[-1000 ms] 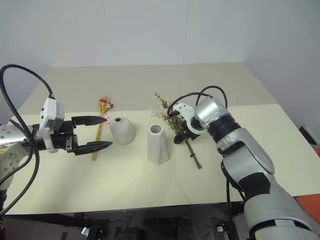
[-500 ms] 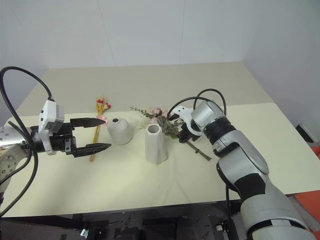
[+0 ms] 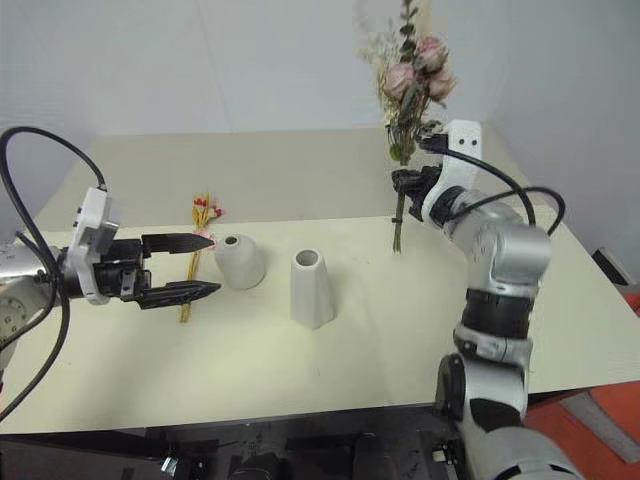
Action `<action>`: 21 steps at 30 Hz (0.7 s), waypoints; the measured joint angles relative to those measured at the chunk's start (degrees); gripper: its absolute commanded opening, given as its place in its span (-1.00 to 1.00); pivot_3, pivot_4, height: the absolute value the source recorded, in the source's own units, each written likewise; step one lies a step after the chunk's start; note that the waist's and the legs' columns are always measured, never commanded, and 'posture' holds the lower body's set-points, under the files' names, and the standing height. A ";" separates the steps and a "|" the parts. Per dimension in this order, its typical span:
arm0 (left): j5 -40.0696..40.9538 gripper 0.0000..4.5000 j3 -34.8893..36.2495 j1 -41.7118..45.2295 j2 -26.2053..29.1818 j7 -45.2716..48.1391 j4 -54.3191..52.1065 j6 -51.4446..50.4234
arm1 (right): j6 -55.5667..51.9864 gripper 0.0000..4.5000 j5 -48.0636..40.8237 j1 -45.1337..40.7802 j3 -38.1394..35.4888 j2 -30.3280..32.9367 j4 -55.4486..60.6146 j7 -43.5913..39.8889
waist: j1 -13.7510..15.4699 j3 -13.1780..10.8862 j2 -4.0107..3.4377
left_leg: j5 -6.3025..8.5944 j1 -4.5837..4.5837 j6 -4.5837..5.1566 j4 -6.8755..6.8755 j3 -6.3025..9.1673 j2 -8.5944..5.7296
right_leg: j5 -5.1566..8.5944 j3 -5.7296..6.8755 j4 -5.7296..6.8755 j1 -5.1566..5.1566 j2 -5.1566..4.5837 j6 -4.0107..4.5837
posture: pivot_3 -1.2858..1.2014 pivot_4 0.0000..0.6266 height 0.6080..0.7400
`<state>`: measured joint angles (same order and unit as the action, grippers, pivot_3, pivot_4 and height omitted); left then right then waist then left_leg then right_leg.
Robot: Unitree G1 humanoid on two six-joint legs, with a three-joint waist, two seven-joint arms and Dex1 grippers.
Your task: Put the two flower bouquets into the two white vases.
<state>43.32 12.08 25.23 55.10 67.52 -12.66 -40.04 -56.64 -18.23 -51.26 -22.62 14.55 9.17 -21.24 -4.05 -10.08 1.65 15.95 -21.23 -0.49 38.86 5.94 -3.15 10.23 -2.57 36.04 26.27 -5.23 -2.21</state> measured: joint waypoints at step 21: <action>-3.83 1.00 -5.57 6.69 0.44 6.12 3.70 0.27 | 3.76 -0.90 -28.97 5.70 9.38 -5.24 16.62 -2.40 | -0.08 0.00 -0.01 | 0.00 0.12 0.00 -0.03 -0.01 0.06 | 0.00 0.02 0.02 -0.03 0.05 0.00 | 0.03 -0.52 1.00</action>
<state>39.49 6.51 31.92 55.55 73.64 -8.95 -39.77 -52.89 -47.20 -45.56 -13.23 9.31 25.79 -23.64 -4.13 -10.08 1.64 15.95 -21.11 -0.48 38.83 5.93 -3.08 10.23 -2.55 36.06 26.24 -5.18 -2.21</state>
